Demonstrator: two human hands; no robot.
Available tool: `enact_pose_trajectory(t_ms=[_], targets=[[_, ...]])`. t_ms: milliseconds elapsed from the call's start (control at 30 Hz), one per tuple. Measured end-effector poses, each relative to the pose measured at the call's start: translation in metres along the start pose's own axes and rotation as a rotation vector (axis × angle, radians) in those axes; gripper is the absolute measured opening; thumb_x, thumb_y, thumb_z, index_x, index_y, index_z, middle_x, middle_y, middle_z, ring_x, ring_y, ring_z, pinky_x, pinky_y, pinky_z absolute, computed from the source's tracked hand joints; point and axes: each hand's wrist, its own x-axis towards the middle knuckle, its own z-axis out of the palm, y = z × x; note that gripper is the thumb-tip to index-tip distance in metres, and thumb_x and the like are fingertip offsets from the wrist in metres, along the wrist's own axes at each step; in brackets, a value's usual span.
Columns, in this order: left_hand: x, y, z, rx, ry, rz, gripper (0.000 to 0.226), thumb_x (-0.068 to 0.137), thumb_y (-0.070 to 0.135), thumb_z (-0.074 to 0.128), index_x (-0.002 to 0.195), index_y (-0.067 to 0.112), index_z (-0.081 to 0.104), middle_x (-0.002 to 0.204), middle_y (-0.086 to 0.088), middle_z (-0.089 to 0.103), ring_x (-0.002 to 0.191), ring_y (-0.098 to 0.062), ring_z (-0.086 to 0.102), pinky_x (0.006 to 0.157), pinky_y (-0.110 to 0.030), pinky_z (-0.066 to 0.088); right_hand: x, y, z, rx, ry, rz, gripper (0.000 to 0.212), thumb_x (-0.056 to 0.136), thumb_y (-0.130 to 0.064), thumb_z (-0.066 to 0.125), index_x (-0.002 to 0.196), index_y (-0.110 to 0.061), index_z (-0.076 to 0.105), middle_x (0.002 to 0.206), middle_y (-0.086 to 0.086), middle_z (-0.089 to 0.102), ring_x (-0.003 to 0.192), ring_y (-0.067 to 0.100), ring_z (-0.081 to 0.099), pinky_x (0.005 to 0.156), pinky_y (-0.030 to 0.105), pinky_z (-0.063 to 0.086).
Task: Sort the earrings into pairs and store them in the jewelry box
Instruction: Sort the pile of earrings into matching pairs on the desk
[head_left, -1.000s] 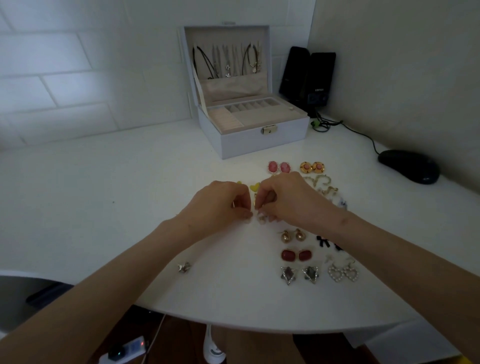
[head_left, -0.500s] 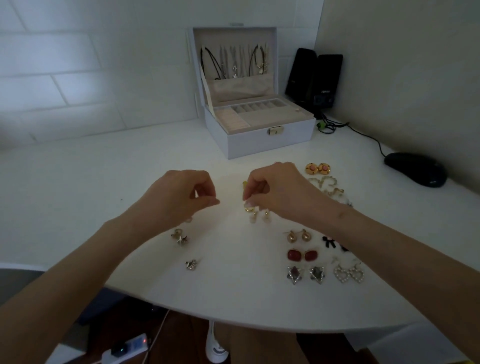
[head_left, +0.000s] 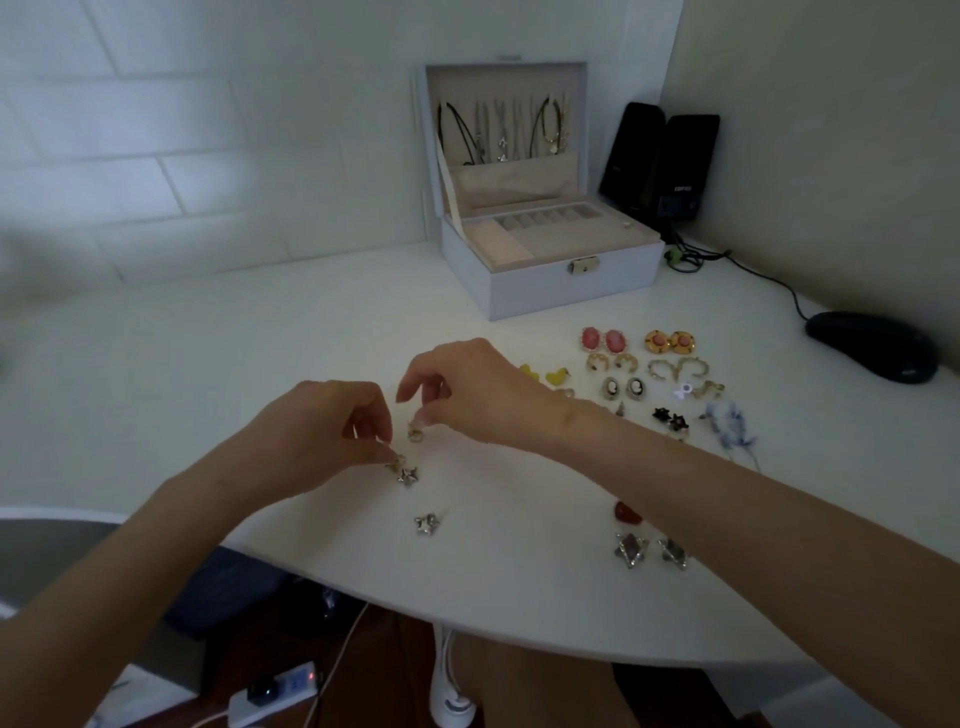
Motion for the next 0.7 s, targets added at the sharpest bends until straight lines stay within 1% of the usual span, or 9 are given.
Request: enact_pose_trajectory(t_ms=[67,133,233,300,400,500,567,633,700], targets=[[-0.001,-0.001,0.001,-0.007,-0.024,0.013,0.015,0.076,0.024,0.073,0.080,0.030,0.060,0.081,0.012,0.061,0.077,-0.006,0.056,0.071,-0.022,0.046,0.005,0.000,0.004,-0.021,-0.041,0.003,0.023,0.078,-0.015,0.072,0.101,-0.013,0.069,0.085,-0.001,0.057,0.079,0.010,0.051,0.064,0.017,0.039],[-0.001,-0.001,0.003,-0.019,-0.035,0.038,0.017,0.075,0.024,0.075,0.081,0.029,0.060,0.082,0.012,0.060,0.077,-0.004,0.055,0.073,-0.023,0.046,0.007,0.000,0.009,-0.049,-0.045,-0.003,0.018,0.078,-0.013,0.070,0.096,-0.012,0.071,0.089,0.002,0.064,0.079,0.010,0.052,0.062,0.013,0.038],[-0.002,-0.002,0.010,-0.047,-0.004,0.078,0.017,0.074,0.025,0.076,0.077,0.030,0.060,0.080,0.010,0.060,0.074,-0.003,0.055,0.070,-0.020,0.044,0.008,0.002,0.013,-0.033,-0.017,0.002,0.012,0.078,-0.008,0.066,0.087,-0.010,0.073,0.091,0.004,0.070,0.078,0.010,0.055,0.062,0.015,0.040],[-0.001,-0.002,0.013,-0.058,0.023,0.092,0.017,0.076,0.023,0.074,0.074,0.031,0.059,0.079,0.010,0.060,0.072,-0.003,0.055,0.069,-0.020,0.044,0.006,0.002,0.011,-0.034,-0.015,0.003,0.011,0.078,-0.008,0.066,0.085,-0.010,0.073,0.089,0.003,0.069,0.076,0.009,0.054,0.060,0.011,0.039],[0.000,-0.003,0.012,-0.051,0.053,0.094,0.013,0.080,0.021,0.069,0.074,0.028,0.060,0.080,0.009,0.061,0.073,-0.003,0.055,0.070,-0.020,0.044,0.000,0.004,0.002,0.000,0.009,0.016,0.006,0.077,-0.010,0.070,0.083,-0.009,0.073,0.085,0.001,0.069,0.074,0.007,0.055,0.065,0.014,0.043],[0.001,-0.004,0.011,-0.056,0.066,0.097,0.008,0.081,0.020,0.068,0.076,0.023,0.063,0.080,0.009,0.061,0.073,-0.004,0.055,0.066,-0.014,0.040,-0.011,0.007,-0.010,0.035,0.026,0.032,0.002,0.079,-0.010,0.069,0.080,-0.010,0.070,0.078,-0.005,0.067,0.067,0.000,0.055,0.059,0.007,0.042],[0.003,-0.002,0.010,-0.068,0.090,0.097,0.006,0.081,0.019,0.068,0.077,0.020,0.063,0.079,0.009,0.061,0.074,-0.007,0.054,0.065,-0.011,0.039,-0.019,0.011,-0.018,0.053,0.037,0.046,0.003,0.080,-0.008,0.067,0.078,-0.011,0.069,0.072,-0.008,0.064,0.065,0.000,0.057,0.060,0.009,0.046],[0.005,0.002,0.009,-0.104,0.128,0.104,0.008,0.081,0.019,0.068,0.076,0.021,0.063,0.078,0.010,0.061,0.080,-0.007,0.052,0.065,-0.009,0.039,-0.027,0.015,-0.025,0.081,0.042,0.077,0.004,0.080,-0.008,0.068,0.077,-0.011,0.068,0.069,-0.011,0.064,0.062,0.003,0.061,0.061,0.017,0.051],[0.007,0.010,0.011,-0.146,0.145,0.123,0.008,0.080,0.019,0.069,0.075,0.021,0.063,0.078,0.010,0.061,0.082,-0.006,0.051,0.064,-0.009,0.038,-0.036,0.018,-0.031,0.092,0.039,0.100,0.002,0.077,-0.009,0.072,0.077,-0.011,0.071,0.070,-0.009,0.067,0.062,0.002,0.061,0.062,0.021,0.052]])
